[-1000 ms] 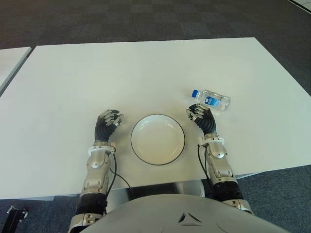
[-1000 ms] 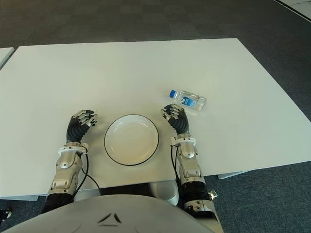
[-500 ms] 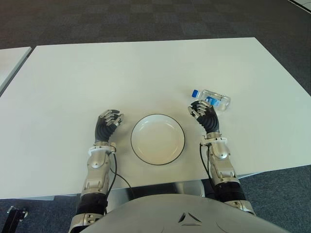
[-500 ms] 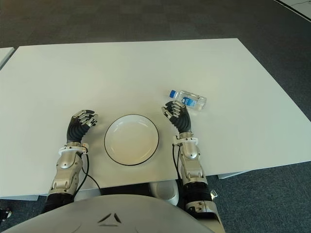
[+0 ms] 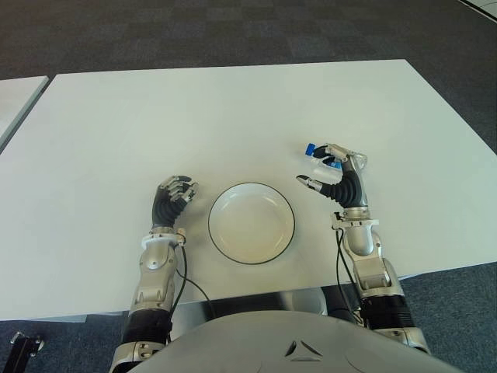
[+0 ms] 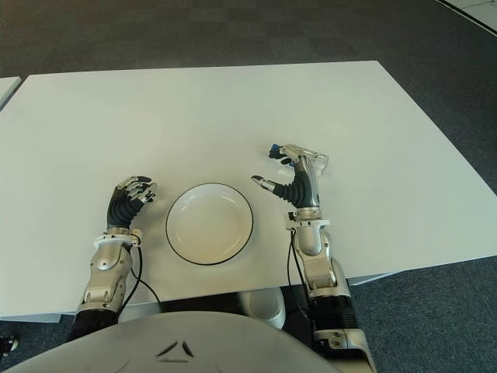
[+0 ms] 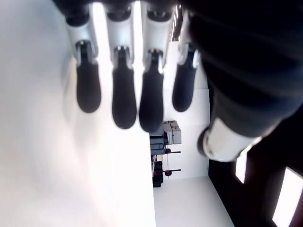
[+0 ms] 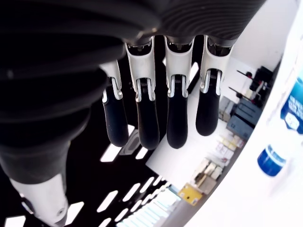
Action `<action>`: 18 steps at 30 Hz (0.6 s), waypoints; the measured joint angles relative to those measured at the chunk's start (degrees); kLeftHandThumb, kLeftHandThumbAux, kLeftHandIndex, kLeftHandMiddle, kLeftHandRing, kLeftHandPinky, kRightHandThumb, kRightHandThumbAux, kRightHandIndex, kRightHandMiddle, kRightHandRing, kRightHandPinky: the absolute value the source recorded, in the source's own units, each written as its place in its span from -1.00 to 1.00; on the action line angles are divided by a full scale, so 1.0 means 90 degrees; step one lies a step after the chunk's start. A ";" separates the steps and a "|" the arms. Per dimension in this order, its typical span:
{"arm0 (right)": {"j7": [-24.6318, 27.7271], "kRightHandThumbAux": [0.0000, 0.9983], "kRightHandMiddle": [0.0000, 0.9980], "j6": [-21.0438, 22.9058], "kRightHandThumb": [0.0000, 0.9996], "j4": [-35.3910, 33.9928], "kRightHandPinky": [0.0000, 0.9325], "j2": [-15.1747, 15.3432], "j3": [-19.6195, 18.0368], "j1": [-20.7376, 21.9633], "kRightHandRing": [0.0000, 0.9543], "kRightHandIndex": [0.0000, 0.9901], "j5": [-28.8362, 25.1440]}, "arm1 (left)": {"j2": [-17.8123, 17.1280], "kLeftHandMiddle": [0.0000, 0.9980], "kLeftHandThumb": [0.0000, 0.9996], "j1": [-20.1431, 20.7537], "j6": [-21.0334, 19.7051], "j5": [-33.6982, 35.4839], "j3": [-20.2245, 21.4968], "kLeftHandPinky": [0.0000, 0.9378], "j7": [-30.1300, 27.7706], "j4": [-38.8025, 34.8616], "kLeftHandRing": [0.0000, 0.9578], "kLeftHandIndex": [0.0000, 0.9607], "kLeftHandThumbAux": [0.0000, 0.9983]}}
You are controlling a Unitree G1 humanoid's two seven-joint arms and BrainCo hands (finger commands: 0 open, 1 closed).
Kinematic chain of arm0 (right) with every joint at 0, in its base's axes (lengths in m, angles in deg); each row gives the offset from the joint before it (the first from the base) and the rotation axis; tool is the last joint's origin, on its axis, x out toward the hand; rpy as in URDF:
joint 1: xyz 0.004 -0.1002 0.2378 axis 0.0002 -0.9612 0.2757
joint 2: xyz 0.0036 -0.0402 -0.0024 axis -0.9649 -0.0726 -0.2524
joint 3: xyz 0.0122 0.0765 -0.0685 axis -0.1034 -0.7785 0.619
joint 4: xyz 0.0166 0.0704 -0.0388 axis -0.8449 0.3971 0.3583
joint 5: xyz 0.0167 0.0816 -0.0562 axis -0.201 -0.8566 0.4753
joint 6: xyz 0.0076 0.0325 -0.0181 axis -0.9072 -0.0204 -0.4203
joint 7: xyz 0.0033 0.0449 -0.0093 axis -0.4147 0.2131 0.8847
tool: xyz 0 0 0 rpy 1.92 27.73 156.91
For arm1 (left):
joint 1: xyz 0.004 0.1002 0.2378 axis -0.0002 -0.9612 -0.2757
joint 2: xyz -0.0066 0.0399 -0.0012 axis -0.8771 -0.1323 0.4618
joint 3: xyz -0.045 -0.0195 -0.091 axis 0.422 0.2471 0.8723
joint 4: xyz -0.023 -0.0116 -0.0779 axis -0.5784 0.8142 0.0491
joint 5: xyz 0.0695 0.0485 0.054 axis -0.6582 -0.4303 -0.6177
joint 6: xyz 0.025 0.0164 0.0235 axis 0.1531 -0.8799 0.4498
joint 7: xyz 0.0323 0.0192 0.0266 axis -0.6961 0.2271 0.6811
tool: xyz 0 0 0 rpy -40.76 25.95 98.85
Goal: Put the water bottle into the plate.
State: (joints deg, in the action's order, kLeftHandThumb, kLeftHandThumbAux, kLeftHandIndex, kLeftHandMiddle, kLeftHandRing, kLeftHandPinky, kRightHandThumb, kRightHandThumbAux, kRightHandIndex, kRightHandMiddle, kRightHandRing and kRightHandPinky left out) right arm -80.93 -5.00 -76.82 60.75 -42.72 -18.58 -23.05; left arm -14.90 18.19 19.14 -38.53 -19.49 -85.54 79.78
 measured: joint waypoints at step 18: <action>0.0430 -0.34 -1.00 0.2613 0.18 -0.0018 -1.00 0.0523 0.0130 0.1522 -1.00 -1.00 0.1216 | -0.0003 0.13 0.41 0.0013 0.0020 0.0012 0.0009 0.11 -0.0092 0.0066 0.14 -0.10 0.43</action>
State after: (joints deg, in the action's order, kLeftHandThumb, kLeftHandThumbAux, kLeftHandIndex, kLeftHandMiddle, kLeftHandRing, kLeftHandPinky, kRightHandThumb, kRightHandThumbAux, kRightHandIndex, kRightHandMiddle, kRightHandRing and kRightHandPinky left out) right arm -77.06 18.51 -76.98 65.45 -41.55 -4.89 -12.11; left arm -14.92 18.30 19.32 -38.42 -19.41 -86.37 80.38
